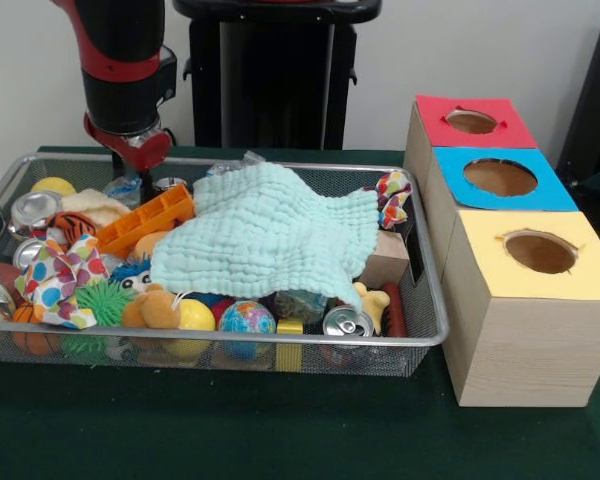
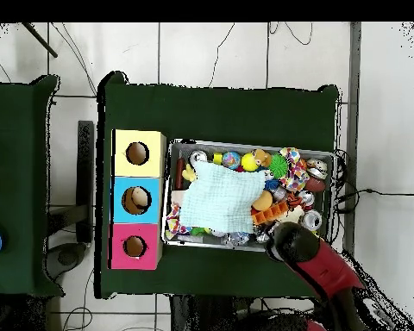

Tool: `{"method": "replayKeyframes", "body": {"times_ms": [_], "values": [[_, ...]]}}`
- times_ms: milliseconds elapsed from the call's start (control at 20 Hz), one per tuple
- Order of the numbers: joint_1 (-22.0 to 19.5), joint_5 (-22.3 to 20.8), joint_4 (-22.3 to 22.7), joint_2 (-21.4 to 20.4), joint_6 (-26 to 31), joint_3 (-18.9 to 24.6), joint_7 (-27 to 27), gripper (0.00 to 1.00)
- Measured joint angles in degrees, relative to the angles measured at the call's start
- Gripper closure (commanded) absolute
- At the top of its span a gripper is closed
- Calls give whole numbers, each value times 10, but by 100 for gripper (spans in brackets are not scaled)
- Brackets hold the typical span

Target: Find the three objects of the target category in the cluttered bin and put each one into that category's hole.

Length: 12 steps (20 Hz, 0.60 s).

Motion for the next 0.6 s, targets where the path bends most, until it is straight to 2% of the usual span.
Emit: {"method": "replayKeyframes", "body": {"times_ms": [200, 600], "values": [[-4, 0, 1, 2, -14, 0, 0, 100], [-3, 0, 28, 7, -98, 0, 0, 100]]}}
